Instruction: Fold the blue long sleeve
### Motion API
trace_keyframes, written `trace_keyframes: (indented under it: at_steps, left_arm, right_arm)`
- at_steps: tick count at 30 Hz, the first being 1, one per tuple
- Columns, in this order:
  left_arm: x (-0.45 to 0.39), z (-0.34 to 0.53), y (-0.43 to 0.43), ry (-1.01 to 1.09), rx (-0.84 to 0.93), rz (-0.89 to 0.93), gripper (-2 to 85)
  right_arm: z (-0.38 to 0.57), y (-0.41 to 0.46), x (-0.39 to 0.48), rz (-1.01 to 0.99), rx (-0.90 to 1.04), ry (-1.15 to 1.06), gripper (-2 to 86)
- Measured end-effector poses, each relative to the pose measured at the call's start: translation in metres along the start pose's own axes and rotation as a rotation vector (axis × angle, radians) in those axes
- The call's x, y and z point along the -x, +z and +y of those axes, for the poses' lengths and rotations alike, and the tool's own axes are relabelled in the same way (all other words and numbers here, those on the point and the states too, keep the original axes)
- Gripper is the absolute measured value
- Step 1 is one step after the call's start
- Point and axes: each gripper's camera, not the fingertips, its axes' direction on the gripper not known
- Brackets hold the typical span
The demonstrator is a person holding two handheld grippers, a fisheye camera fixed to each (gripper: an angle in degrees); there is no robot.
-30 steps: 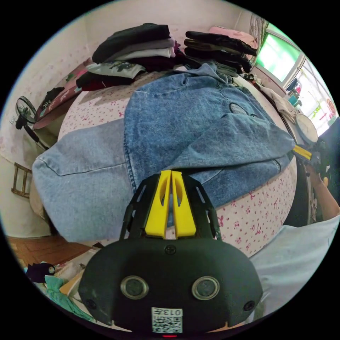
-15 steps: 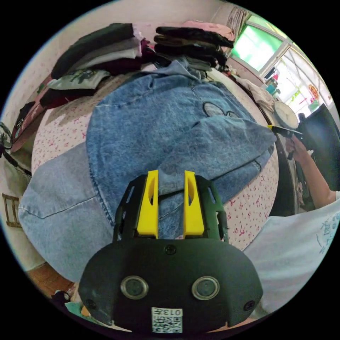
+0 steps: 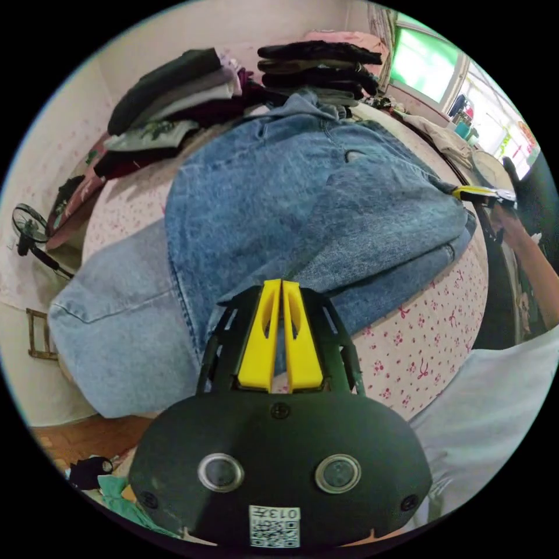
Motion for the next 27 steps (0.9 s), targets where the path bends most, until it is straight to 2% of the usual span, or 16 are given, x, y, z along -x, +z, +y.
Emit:
trace_keyframes:
  at_steps: [2, 5, 7, 11, 14, 21, 27]
  left_arm:
    - [0.003, 0.004, 0.0, -0.024, -0.022, 0.024, 0.5]
    - [0.006, 0.007, -0.011, -0.05, -0.018, -0.014, 1.4]
    - [0.006, 0.013, -0.029, -0.048, -0.083, -0.022, 3.4]
    - [0.013, 0.014, -0.037, -0.084, -0.094, 0.0, 8.6]
    - [0.015, 0.016, -0.019, -0.074, 0.017, 0.033, 9.6]
    - [-0.006, 0.022, -0.012, -0.003, 0.064, -0.07, 9.0]
    - [-0.014, 0.017, -0.01, 0.027, 0.091, -0.105, 2.9]
  right_arm:
    - [0.011, 0.01, -0.021, -0.105, -0.027, 0.072, 8.5]
    - [0.02, -0.002, -0.042, -0.131, -0.061, 0.159, 10.8]
    - [0.028, -0.009, -0.053, -0.152, -0.094, 0.182, 11.4]
    - [0.035, 0.008, -0.062, -0.233, -0.022, 0.155, 11.6]
    - [0.034, 0.037, -0.054, -0.21, 0.1, 0.093, 10.9]
    - [0.029, 0.048, -0.027, -0.14, 0.13, -0.036, 5.9]
    - [0.031, 0.054, -0.021, -0.109, 0.116, -0.033, 2.9]
